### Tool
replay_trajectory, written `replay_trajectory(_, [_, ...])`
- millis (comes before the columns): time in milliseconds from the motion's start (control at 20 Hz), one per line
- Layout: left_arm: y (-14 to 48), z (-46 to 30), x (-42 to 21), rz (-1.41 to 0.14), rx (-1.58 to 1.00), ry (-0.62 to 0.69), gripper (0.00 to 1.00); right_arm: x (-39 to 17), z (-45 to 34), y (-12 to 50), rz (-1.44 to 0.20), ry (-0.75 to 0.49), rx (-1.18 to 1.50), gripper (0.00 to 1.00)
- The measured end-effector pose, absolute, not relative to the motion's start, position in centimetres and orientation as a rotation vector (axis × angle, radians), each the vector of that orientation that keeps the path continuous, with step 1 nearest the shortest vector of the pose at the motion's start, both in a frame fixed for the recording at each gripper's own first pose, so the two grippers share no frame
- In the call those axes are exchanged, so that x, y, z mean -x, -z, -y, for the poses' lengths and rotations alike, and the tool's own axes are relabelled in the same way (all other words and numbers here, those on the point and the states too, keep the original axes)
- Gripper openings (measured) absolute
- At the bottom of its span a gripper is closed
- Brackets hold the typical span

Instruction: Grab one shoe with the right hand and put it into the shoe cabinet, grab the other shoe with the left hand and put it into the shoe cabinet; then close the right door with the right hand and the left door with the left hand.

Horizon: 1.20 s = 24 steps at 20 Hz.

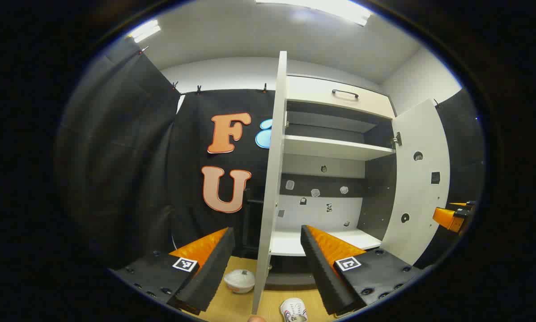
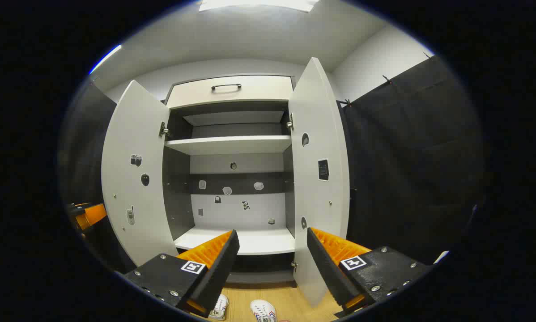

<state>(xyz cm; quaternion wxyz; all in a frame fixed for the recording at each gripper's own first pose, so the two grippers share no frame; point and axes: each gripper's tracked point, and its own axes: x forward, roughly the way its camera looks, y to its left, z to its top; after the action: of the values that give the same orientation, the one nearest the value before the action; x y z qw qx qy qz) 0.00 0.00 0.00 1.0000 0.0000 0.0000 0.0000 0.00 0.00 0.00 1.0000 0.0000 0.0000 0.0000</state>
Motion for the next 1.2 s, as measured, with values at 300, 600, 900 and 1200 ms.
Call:
replay_trajectory(300, [0.7, 1.5, 0.3, -0.022, -0.035, 0.038, 0.99, 0.2, 1.2, 0.7, -0.014, 0.018, 0.008, 0.94])
replay_trajectory(600, [1.0, 0.5, 0.9, -0.029, -0.028, 0.017, 0.96, -1.2, 0.1, 0.8, 0.003, 0.005, 0.005, 0.94])
replay_trajectory(900, [0.4, 0.4, 0.7, -0.001, -0.047, 0.032, 0.93, -1.8, -1.3, 1.9, -0.014, -0.017, 0.005, 0.94])
replay_trajectory(1200, [0.3, 1.4, 0.1, 0.003, -0.029, 0.074, 0.94, -2.6, -1.9, 4.1, -0.048, -0.022, 0.009, 0.94])
